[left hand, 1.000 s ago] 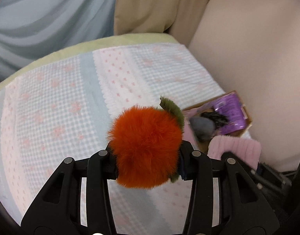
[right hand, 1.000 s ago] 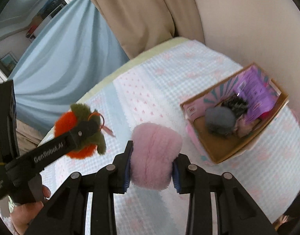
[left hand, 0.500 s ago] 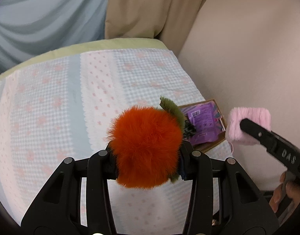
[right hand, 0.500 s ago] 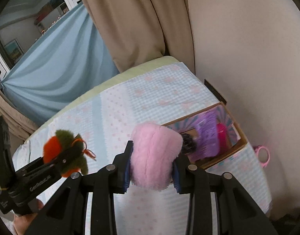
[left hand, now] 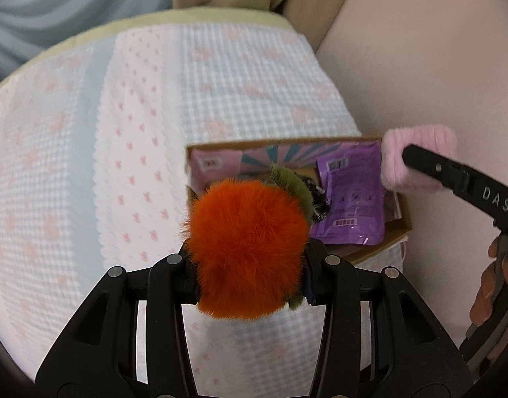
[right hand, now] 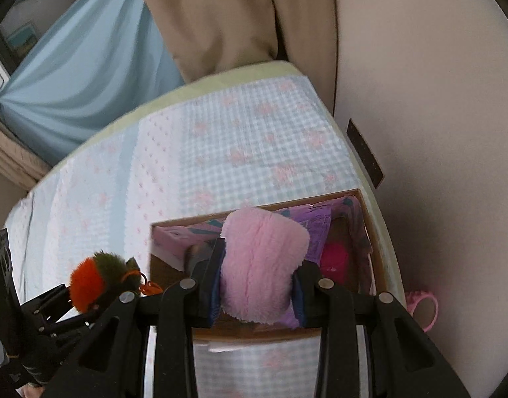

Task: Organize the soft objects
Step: 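Carry the orange pompom and pink wristband over the box with both tools, then open both tools to release the pompom and wristband into the box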

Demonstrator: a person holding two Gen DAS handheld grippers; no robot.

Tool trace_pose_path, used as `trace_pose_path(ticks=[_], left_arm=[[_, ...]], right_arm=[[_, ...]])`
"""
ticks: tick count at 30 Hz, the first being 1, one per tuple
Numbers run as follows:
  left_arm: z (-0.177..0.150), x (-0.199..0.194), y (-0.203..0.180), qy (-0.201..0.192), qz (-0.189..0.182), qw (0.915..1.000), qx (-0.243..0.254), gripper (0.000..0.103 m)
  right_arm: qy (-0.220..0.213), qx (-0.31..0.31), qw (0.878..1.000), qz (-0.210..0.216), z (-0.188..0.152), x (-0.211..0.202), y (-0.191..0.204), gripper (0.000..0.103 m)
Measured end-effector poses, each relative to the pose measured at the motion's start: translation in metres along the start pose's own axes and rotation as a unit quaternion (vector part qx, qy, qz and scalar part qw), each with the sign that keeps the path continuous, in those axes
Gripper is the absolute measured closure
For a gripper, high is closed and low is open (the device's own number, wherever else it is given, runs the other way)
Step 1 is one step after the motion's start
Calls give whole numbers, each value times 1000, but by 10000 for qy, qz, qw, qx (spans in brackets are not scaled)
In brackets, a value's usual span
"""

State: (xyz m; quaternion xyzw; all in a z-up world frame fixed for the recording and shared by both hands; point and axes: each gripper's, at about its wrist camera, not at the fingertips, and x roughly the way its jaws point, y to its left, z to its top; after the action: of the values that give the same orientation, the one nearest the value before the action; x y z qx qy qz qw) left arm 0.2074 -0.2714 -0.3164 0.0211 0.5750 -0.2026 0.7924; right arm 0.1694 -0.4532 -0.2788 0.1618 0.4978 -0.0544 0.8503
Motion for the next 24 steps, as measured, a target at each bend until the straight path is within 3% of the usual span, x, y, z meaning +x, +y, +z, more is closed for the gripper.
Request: trace_pose_path(ticks=[7, 13, 14, 17, 19, 24], left_arm=[[-1, 54, -12, 321, 199, 9987, 341, 64], [-4, 74, -17, 532, 352, 9964, 558, 63], [-4, 75, -17, 543, 373, 9962, 573, 55], [-4, 75, -21, 500, 515, 9952, 658, 5], [-4, 68, -22, 409, 467, 9956, 694, 0], [-7, 59, -20, 409, 615, 9941, 791, 0]], right_arm=[[363, -71, 9992, 172, 4, 54, -21, 72], [568, 80, 9980, 269, 6, 87, -28, 71], [567, 95, 9980, 259, 7, 89, -28, 69], [596, 172, 9976, 316, 9, 97, -29, 37], [628, 201, 9973, 325, 9, 100, -31, 1], [664, 205, 9972, 291, 5, 95, -34, 0]])
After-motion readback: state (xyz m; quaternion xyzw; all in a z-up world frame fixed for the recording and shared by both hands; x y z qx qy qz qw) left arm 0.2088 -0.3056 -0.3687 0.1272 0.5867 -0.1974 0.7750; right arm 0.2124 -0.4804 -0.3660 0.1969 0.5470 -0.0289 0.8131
